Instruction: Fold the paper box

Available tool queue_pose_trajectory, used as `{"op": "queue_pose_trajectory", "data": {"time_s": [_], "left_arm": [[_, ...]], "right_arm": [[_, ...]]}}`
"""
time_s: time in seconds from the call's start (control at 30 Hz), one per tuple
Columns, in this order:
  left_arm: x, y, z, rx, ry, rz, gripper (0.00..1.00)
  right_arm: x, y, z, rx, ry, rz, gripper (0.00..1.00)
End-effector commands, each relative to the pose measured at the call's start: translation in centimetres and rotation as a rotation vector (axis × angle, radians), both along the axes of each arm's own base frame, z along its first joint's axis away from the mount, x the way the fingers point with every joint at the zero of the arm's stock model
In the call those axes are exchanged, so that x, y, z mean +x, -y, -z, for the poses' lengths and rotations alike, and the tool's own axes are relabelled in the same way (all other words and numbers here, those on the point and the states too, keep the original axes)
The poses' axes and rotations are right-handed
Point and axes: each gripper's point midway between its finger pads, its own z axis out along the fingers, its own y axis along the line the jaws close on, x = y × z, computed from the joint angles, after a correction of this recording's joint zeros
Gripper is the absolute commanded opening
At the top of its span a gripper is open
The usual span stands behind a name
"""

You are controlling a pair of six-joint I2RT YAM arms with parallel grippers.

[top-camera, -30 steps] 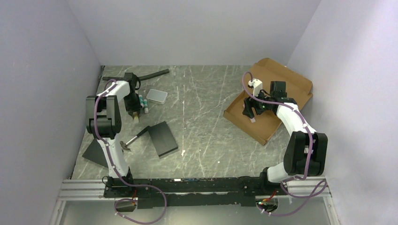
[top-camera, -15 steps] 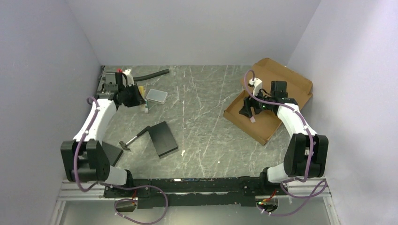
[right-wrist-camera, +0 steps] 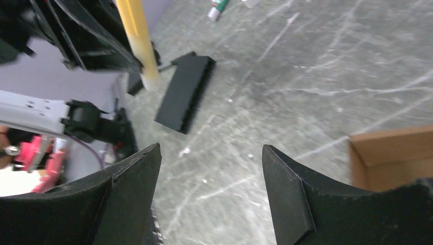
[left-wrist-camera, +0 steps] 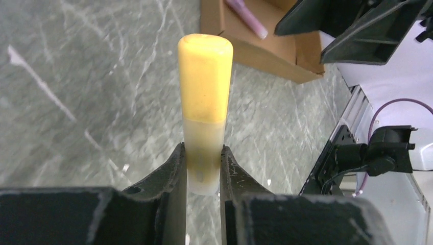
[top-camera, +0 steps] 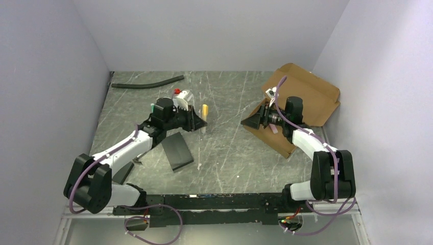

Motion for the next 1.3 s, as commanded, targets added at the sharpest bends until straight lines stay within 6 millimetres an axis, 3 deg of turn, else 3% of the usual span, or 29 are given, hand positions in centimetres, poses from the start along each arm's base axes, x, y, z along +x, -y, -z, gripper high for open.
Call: {"op": "queue_pose_trajectory", "data": {"time_s": [0.0,0.23,0.4,0.5,0.7,1.03,1.23,1.27], "left_arm": [[1.0,2.9,-3.3,-0.099,0.170,-0.059,0.00],[-0.9,8.5,-1.3,-0.069,0.174,-0.022,0.00],[-2.1,11.7,0.0,-0.046,0.180,0.002,0.00],[-2.7,12.9,0.7,-0.043,0.170,0.009,0.00],[-3.0,14.1,1.4,-0.044,0.165,0.008,0.00],[-3.0,14.4,1.6,-0.037,0.159,-0.009,0.03],[-3.4,14.6,1.5,-0.034,0.154,0.005,0.18],[-3.4,14.6,1.4,-0.036,0.154,0.004,0.23]], "right_arm": [[0.2,-2.1,-4.5,0.157,-0.025,0.031,0.75],[-2.0,-4.5,-4.0,0.174,-0.006,-0.092,0.74],[-1.7,-5.1,-2.5,0.123,-0.032,-0.075,0.70],[-1.6,-5.2,-2.3,0.117,-0.045,-0.062,0.62],[-1.2,-5.3,-1.0,0.079,-0.072,-0.034,0.46],[-1.8,-6.4,0.2,0.013,-0.056,-0.066,0.36],[-1.6,-6.5,-0.2,0.010,-0.018,-0.071,0.00],[-1.6,-6.5,-0.3,0.008,-0.011,-0.073,0.00]]}}
